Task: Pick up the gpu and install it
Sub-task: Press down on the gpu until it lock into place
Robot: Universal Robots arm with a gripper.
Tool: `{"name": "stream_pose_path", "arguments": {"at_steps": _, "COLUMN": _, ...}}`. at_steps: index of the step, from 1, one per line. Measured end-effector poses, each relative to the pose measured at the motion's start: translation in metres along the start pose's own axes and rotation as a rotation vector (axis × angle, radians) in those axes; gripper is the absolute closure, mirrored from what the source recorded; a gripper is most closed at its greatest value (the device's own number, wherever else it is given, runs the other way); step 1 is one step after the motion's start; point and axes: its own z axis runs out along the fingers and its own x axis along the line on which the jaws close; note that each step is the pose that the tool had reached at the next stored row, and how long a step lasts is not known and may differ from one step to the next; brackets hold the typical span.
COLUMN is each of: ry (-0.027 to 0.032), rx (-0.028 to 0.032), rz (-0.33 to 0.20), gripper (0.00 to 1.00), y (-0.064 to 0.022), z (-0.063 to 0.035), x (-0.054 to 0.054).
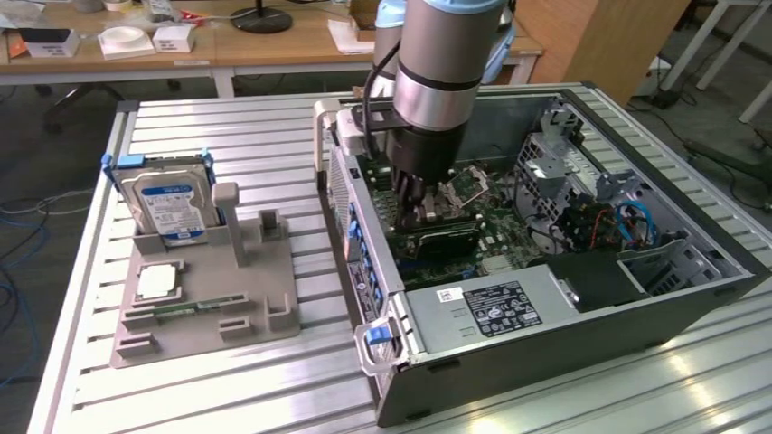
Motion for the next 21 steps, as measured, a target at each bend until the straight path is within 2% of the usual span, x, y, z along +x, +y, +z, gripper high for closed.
{"name": "stream_pose_path", "arguments": {"at_steps": 2, "ry": 0.0005, "rx": -0.0116, "rz": 0.000, "gripper": 0.90, "y": 0.0000, "z": -0.0003, "x": -0.002}}
{"name": "stream_pose_path", "arguments": {"at_steps": 5, "ry": 0.0019, "rx": -0.0452, "rz": 0.001, "gripper": 0.90, "y": -0.0002, "z": -0.0006, "x": -0.004}}
{"name": "stream_pose_path", "arguments": {"at_steps": 7, "ry": 0.0030, "rx": -0.0740, "rz": 0.002, "gripper": 0.90, "y": -0.0014, "z": -0.0004, "x": -0.005}}
{"name": "stream_pose_path", "arguments": {"at_steps": 9, "ry": 0.0045, "rx": -0.1096, "rz": 0.003, "gripper": 0.90, "y": -0.0037, "z": 0.0000, "x": -0.006}}
{"name": "stream_pose_path", "arguments": {"at_steps": 10, "ry": 0.0052, "rx": -0.1255, "rz": 0.003, "gripper": 0.90, "y": -0.0056, "z": 0.0004, "x": -0.006}}
{"name": "stream_pose_path", "arguments": {"at_steps": 11, "ry": 0.0056, "rx": -0.1381, "rz": 0.003, "gripper": 0.90, "y": -0.0077, "z": 0.0010, "x": -0.007}}
{"name": "stream_pose_path", "arguments": {"at_steps": 13, "ry": 0.0066, "rx": -0.1571, "rz": 0.004, "gripper": 0.90, "y": -0.0121, "z": 0.0025, "x": -0.008}}
{"name": "stream_pose_path", "arguments": {"at_steps": 17, "ry": 0.0078, "rx": -0.1878, "rz": 0.004, "gripper": 0.90, "y": -0.0225, "z": 0.0051, "x": -0.012}}
{"name": "stream_pose_path", "arguments": {"at_steps": 19, "ry": 0.0086, "rx": -0.2059, "rz": 0.005, "gripper": 0.90, "y": -0.0268, "z": 0.0062, "x": -0.013}}
{"name": "stream_pose_path", "arguments": {"at_steps": 20, "ry": 0.0092, "rx": -0.2202, "rz": 0.005, "gripper": 0.90, "y": -0.0281, "z": 0.0065, "x": -0.014}}
{"name": "stream_pose_path", "arguments": {"at_steps": 21, "ry": 0.0097, "rx": -0.2391, "rz": 0.006, "gripper": 0.90, "y": -0.0288, "z": 0.0068, "x": -0.014}}
